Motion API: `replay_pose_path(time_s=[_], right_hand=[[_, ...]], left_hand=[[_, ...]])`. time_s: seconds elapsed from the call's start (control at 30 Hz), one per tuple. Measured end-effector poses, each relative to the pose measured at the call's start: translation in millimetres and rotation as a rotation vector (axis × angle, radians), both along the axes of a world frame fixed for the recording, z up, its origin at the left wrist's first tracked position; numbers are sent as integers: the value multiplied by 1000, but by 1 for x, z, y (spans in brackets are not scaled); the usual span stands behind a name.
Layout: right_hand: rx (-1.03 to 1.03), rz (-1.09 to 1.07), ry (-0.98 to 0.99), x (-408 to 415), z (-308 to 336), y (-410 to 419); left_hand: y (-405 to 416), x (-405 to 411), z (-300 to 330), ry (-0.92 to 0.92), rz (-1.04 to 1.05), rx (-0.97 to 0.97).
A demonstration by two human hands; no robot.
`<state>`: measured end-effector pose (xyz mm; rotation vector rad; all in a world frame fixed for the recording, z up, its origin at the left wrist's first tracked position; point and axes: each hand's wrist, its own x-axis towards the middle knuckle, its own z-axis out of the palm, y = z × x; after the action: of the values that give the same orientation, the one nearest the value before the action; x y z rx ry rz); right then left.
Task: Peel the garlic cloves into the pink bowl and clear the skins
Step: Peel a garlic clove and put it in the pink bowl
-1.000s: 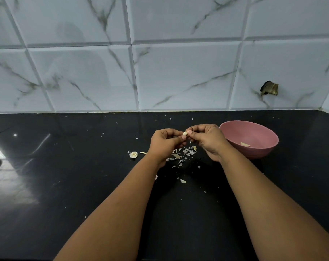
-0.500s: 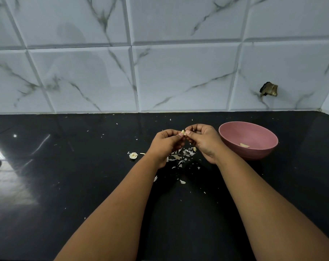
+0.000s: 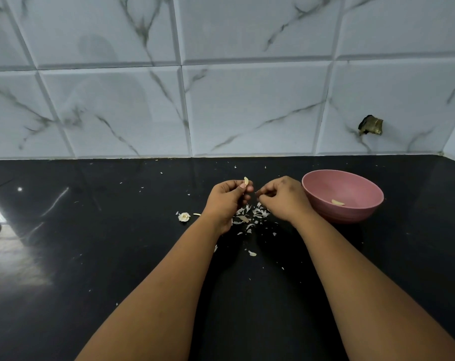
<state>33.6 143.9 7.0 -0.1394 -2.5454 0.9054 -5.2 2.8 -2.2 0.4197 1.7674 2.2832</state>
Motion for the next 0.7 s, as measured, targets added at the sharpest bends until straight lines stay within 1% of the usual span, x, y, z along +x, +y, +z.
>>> replay_pose_path(time_s=[0.1,0.17,0.3,0.37,0.43,0.5,0.53,0.6,0.7], right_hand=[[-133,18,45,2,3,2],[-149,-16,73,0,5,4],[-169,-5,14,-4,3,3],[-173,-23,25,-5,1,0],[-275,-24,94,-5,2,-1],[-449,52,136,-5,4,-1],[-512,105,126,-4,4,-1],[-528,160,89,-3,3,1],[-509,91,76,-4,1,3]], left_hand=[[0,0,1,1,14,-18],[1,-1,-1,17,24,-35],[1,-3,-5,62,40,-85],[1,-4,-6,86,48,-114],[2,-2,-5,100,42,-137],[3,-1,-4,107,13,-170],[3,0,-4,106,-12,-183],[2,1,-3,98,-59,-207],[2,1,-4,71,-24,-192]])
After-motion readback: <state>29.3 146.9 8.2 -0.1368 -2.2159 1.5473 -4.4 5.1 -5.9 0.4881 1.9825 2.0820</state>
